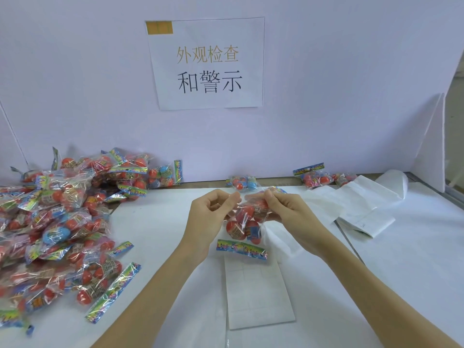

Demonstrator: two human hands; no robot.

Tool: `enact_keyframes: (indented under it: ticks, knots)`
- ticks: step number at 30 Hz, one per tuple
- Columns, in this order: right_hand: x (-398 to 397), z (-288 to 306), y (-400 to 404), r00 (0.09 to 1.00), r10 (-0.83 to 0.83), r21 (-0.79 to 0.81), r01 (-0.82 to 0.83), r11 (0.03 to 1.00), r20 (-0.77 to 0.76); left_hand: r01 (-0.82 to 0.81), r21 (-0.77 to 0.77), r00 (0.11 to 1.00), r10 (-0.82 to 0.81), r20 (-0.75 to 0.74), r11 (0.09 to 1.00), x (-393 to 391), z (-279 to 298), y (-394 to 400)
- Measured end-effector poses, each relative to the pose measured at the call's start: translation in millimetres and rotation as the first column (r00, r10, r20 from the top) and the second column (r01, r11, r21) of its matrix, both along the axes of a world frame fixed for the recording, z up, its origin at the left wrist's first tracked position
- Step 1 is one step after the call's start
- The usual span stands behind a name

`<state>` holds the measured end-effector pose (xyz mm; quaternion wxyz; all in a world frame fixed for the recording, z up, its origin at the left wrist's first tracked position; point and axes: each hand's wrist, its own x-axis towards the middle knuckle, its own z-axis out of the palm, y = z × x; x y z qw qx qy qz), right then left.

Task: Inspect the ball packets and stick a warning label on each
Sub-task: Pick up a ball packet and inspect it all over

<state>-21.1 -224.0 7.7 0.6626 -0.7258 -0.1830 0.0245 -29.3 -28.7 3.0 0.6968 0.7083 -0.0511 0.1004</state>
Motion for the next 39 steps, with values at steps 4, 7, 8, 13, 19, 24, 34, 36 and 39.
enact_keyframes:
  ticks: [4, 7, 8, 13, 19, 24, 34, 36, 39]
  knots:
    - [-0.4, -1.3, 4.0, 0.999, -0.022, 0.035, 0.024, 0.999, -0.050, -0.036, -0.018, 0.999, 0.036, -0.001, 0.999, -1.8, -1.5, 0.4]
    - [2.8, 0.5, -3.2, 0.995, -0.065, 0.069, 0.071, 0.995, -0.078, -0.026, 0.028, 1.000, 0.026, 0.008, 0.999, 0.9, 0.8, 4.7]
    - [3.4, 1.1, -5.8, 0.994, -0.073, 0.058, 0.078, 0.995, -0.083, -0.020, 0.048, 1.000, 0.020, 0.016, 0.999, 2.2, 0.7, 5.4]
    - [3.0, 3.2, -9.2, 0.995, -0.060, 0.001, 0.060, 0.998, -0.076, -0.056, -0.003, 0.998, 0.056, 0.016, 0.998, -0.4, 2.2, 3.6]
    - [2.2, 3.5, -6.7, 0.984, -0.173, -0.127, 0.165, 0.978, -0.053, 0.026, -0.173, 0.999, -0.018, 0.046, 0.985, -5.3, 8.7, 3.2]
    - [5.2, 8.2, -14.6, 0.980, 0.008, 0.256, 0.044, 0.966, -0.197, 0.254, 0.095, 0.956, -0.264, 0.128, 0.963, -5.4, 3.1, 6.7]
    - [-3.2, 8.0, -12.5, 0.997, 0.071, -0.148, -0.068, 0.987, 0.015, 0.137, 0.001, 0.987, -0.136, -0.080, 0.991, -3.9, 6.9, 4.9]
    - [-4.9, 8.0, -9.4, 0.999, 0.050, -0.092, -0.050, 0.994, -0.005, 0.166, -0.118, 0.978, -0.179, -0.107, 0.979, -4.1, 7.8, 4.6]
    - [-4.4, 8.4, -7.6, 0.999, -0.004, 0.022, 0.005, 1.000, -0.046, 0.138, -0.280, 0.977, -0.177, -0.119, 0.950, -4.4, 9.6, 4.1]
